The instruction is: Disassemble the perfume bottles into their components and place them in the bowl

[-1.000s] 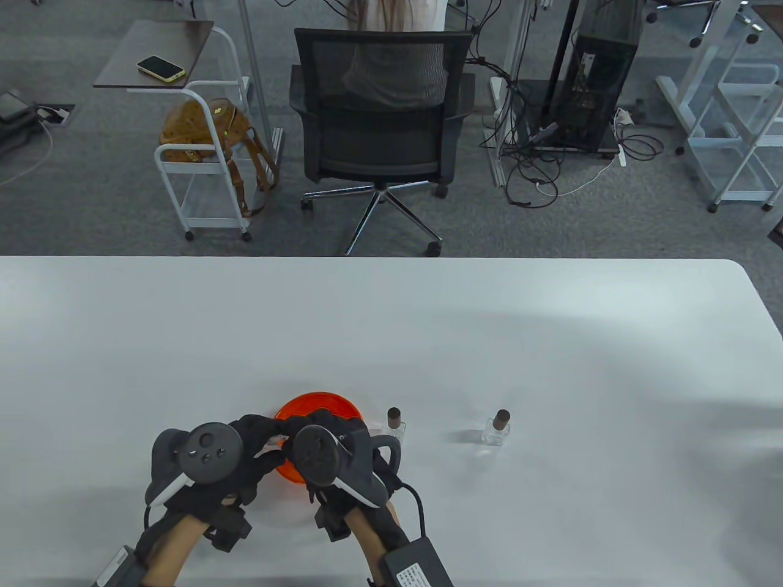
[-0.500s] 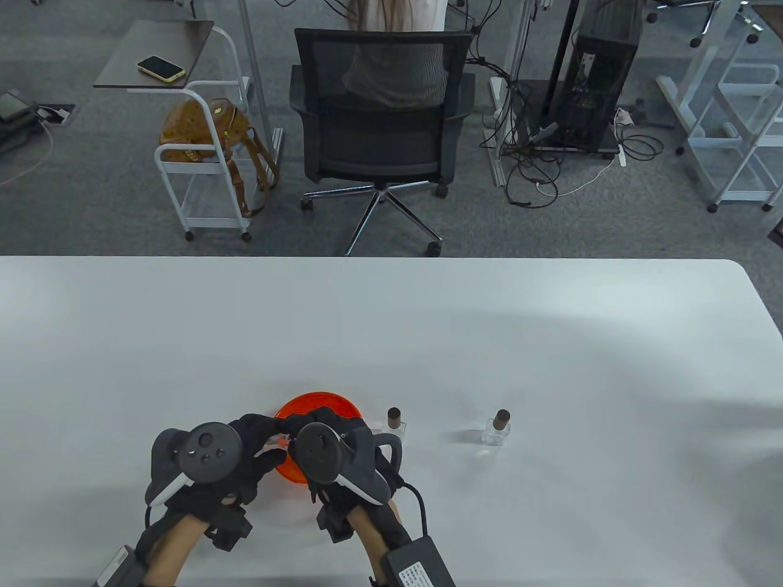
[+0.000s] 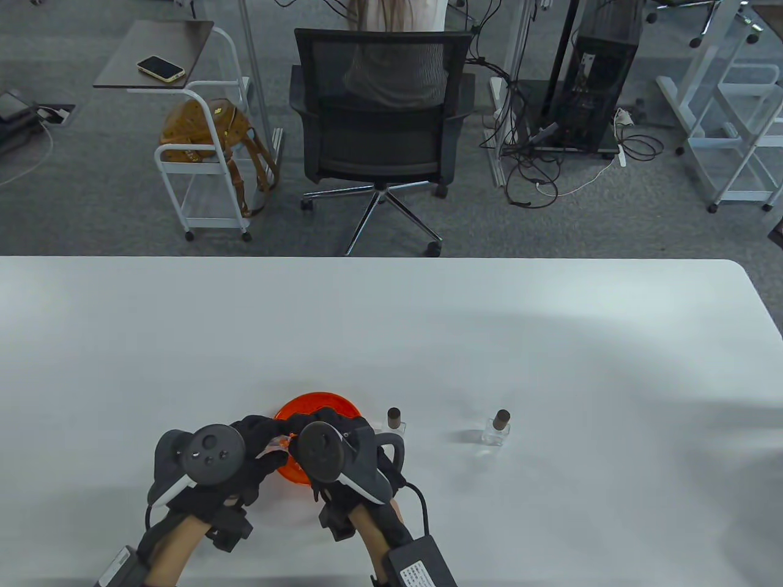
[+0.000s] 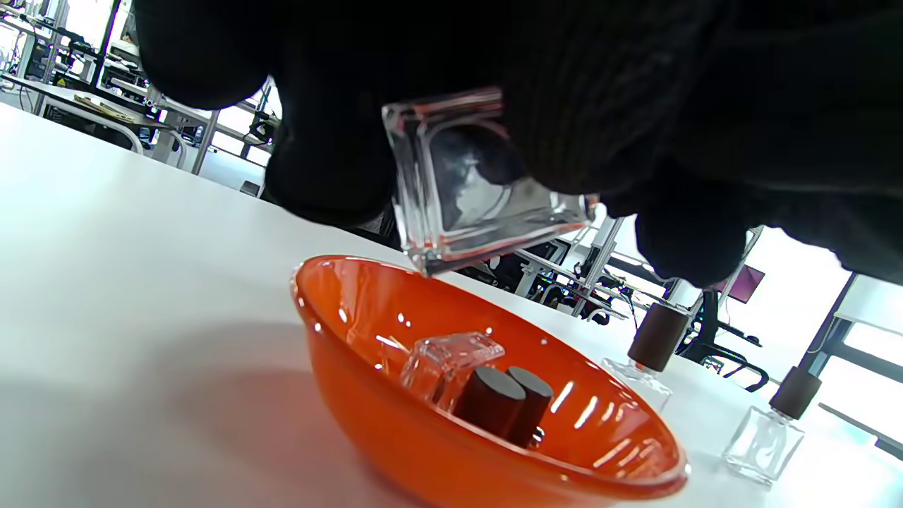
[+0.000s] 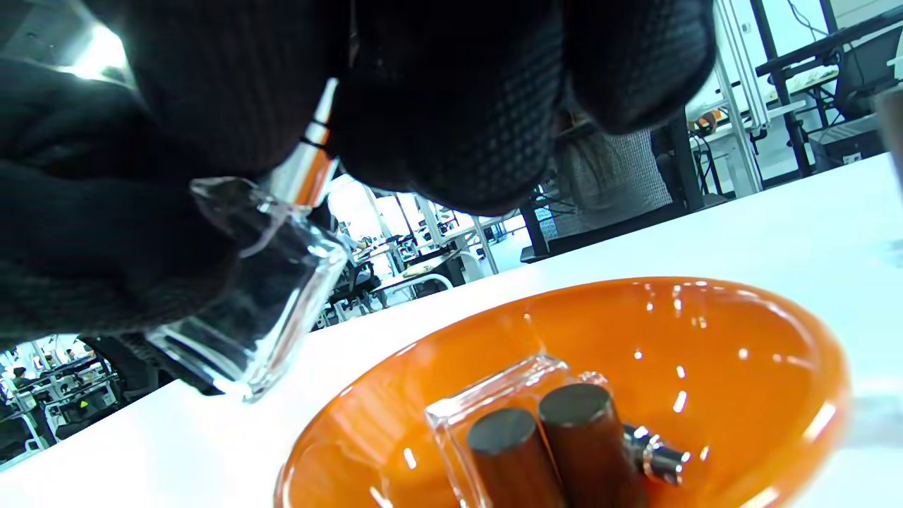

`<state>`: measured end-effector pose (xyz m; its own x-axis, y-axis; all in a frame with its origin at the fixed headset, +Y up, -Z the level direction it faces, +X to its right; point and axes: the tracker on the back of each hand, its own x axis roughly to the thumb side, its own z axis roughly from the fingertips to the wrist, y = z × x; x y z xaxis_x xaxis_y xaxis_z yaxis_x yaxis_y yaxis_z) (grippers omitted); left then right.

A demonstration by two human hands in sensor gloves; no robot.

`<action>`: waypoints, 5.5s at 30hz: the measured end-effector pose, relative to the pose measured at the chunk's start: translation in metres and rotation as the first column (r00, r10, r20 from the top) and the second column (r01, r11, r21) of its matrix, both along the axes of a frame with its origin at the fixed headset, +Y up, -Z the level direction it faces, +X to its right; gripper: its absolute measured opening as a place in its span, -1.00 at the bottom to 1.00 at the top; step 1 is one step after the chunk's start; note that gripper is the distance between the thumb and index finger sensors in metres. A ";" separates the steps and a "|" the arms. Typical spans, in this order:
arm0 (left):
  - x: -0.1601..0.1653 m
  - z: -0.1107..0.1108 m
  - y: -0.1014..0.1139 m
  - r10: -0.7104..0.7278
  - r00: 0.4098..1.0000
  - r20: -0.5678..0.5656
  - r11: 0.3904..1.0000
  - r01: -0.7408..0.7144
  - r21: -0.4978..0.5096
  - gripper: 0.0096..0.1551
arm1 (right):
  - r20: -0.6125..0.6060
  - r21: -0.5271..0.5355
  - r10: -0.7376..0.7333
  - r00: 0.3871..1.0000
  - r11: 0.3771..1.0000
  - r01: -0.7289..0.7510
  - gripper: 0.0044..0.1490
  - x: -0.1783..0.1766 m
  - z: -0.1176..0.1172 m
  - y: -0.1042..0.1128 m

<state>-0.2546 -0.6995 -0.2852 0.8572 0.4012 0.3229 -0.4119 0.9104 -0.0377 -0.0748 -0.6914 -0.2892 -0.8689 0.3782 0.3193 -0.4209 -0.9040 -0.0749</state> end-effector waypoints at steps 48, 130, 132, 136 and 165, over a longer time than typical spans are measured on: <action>0.087 -0.045 -0.022 -0.627 0.759 -0.177 0.779 0.615 -0.124 -0.38 | 0.322 0.070 0.191 0.927 0.972 -0.224 -0.41 0.076 -0.018 0.022; -0.006 0.012 0.028 0.264 0.964 -0.034 0.940 -0.249 0.235 -0.41 | 0.138 0.137 0.327 0.935 0.928 -0.346 -0.30 0.023 0.004 0.013; -0.004 0.009 0.026 0.228 0.973 -0.047 0.957 -0.215 0.194 -0.42 | 0.183 0.133 0.290 0.939 0.939 -0.316 -0.31 0.037 0.001 0.018; 0.025 0.008 0.004 -0.085 0.996 0.016 0.990 0.083 0.113 -0.41 | 0.230 0.117 0.169 0.958 0.973 -0.200 -0.31 0.057 -0.003 0.026; 0.018 0.007 0.008 0.061 0.998 -0.018 0.984 -0.058 0.168 -0.43 | -0.022 -0.058 0.105 0.994 0.993 -0.106 -0.31 0.016 0.003 0.006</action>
<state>-0.2369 -0.6917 -0.2780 0.8413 0.3936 0.3705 -0.4646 0.8769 0.1235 -0.0584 -0.6857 -0.2862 -0.8992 0.3034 0.3153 -0.3237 -0.9461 -0.0129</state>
